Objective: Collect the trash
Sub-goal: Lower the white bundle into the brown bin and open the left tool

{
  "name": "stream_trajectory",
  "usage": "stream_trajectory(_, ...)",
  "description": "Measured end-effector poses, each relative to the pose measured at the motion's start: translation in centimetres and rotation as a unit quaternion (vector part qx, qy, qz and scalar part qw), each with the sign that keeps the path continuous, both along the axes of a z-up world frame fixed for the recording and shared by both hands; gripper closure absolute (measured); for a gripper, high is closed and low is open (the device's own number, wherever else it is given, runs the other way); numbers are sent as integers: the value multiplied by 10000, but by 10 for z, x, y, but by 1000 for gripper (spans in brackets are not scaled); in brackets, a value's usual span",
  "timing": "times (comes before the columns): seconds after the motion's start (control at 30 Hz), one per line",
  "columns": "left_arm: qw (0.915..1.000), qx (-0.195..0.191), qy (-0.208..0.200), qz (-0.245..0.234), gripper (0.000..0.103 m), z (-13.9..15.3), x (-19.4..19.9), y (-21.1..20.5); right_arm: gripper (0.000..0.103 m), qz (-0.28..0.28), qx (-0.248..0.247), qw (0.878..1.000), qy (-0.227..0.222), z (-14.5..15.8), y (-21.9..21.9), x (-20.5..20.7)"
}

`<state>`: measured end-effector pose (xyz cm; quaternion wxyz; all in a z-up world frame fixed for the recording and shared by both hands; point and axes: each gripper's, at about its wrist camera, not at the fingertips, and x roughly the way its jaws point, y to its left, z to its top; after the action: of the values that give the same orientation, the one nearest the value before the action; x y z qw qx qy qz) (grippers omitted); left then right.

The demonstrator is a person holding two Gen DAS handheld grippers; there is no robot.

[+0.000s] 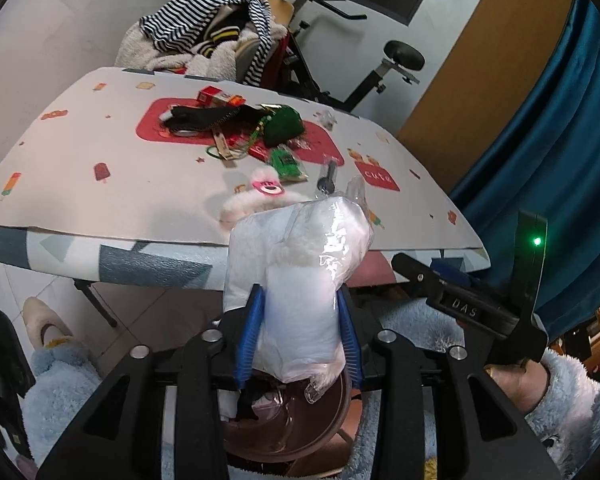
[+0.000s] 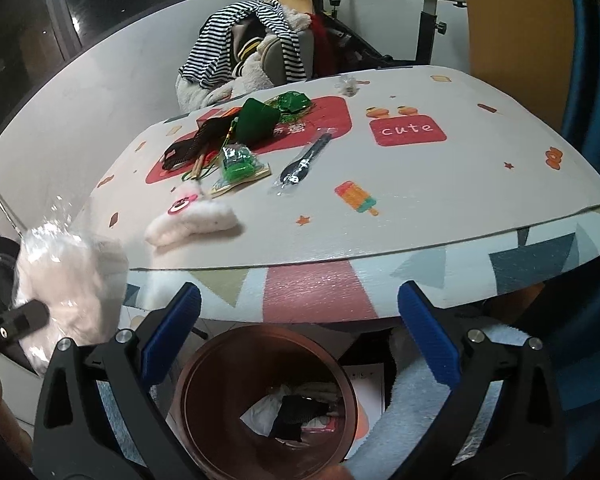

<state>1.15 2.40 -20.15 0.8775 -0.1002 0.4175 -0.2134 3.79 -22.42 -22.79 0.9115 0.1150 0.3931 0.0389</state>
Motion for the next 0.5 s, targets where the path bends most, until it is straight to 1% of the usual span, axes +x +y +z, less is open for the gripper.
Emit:
stream_trajectory(0.1,10000,31,-82,-4,50,0,-1,-3,6,-37,-14,10000,-28,1,-1,0)
stream_trajectory(0.13,9999,38,-125,21,41,2,-1,-3,6,-54,-14,10000,-37,1,-2,0)
stream_trajectory(0.17,9998,60,-190,80,34,4,-2,-2,6,-71,-14,10000,-41,2,-2,0)
stream_trajectory(0.2,9995,85,-261,156,31,6,-2,0,6,-82,-11,10000,-42,1,-3,0)
stream_trajectory(0.27,9987,125,-354,342,20,9,-3,6,6,-106,29,9999,-22,1,-4,-1)
stream_trajectory(0.37,9972,116,-399,627,12,11,-2,15,6,-90,89,9999,-41,1,-5,-1)
stream_trajectory(0.5,9953,48,-382,890,10,12,1,28,6,3,99,9999,-109,3,-2,-2)
